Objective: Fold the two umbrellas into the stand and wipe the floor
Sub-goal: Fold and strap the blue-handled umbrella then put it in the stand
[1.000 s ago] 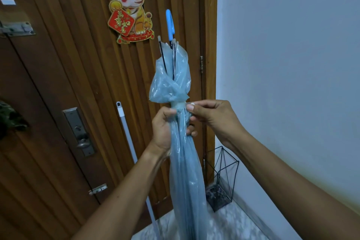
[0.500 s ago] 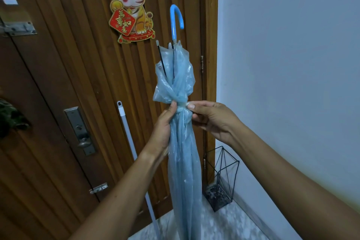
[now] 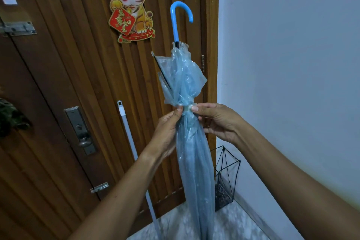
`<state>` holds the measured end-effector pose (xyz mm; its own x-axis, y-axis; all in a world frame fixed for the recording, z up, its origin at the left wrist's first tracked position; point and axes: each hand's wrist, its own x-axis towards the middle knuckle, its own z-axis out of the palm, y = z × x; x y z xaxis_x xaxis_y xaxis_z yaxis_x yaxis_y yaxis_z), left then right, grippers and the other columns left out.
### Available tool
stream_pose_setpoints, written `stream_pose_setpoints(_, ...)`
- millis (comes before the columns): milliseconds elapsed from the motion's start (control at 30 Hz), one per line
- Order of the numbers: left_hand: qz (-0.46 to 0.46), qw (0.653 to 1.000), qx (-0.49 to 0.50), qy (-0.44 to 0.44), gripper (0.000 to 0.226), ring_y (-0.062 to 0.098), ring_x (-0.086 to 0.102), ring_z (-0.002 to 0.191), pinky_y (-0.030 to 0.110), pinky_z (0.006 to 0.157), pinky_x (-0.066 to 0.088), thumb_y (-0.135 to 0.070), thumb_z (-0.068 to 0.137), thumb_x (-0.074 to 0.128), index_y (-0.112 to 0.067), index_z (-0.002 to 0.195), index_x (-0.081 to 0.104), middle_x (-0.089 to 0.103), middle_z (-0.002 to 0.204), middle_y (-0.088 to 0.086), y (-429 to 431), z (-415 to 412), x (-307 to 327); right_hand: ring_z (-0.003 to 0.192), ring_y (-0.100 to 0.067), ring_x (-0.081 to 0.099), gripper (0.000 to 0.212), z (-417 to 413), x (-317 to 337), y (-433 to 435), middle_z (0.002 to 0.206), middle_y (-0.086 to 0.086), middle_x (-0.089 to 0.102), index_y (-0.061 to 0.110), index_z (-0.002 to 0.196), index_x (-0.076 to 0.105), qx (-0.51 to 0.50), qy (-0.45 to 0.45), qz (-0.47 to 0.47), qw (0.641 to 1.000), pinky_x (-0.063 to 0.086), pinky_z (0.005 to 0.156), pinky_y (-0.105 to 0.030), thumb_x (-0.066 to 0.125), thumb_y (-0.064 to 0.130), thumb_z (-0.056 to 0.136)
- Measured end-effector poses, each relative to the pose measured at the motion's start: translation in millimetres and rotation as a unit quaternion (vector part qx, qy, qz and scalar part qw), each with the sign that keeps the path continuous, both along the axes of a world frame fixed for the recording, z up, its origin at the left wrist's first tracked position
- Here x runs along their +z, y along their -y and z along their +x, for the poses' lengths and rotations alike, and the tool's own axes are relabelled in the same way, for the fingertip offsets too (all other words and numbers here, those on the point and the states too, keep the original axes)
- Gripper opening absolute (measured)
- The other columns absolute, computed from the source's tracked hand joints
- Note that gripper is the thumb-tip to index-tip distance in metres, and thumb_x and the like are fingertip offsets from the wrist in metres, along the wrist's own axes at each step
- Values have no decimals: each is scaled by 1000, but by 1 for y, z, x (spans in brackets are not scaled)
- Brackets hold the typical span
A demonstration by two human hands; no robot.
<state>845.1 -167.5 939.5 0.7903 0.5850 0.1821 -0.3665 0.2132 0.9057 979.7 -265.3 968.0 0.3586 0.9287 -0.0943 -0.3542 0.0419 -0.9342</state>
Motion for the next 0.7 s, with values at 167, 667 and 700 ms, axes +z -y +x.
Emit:
stream_pose_setpoints(167, -23, 999, -26, 6, 36, 24, 70, 94, 34, 78, 60, -24, 103, 45, 0, 122, 64, 70, 106, 18, 2, 5, 3, 60, -7, 66, 44, 7, -3, 3, 76, -3, 73, -2, 108, 72, 15, -6, 6, 1000, 64, 69, -37, 81, 12, 68)
stream_pose_setpoints(667, -10, 1000, -11, -27, 37, 28, 68, 97, 41, 92, 55, -25, 98, 53, 0, 124, 64, 69, 112, 23, 4, 33, -8, 67, -8, 68, 50, 36, -13, 10, 84, 0, 71, 13, 127, 58, -16, 105, 25, 994, 62, 73, -31, 79, 11, 82)
stream_pose_setpoints(700, -1, 999, 1, -39, 37, 29, 67, 103, 41, 96, 53, -23, 99, 53, 1, 126, 63, 68, 119, 24, 4, 37, -11, 66, -6, 68, 51, 39, -14, 12, 80, 3, 68, 16, 129, 57, -20, 143, 31, 989, 58, 62, -22, 79, 12, 83)
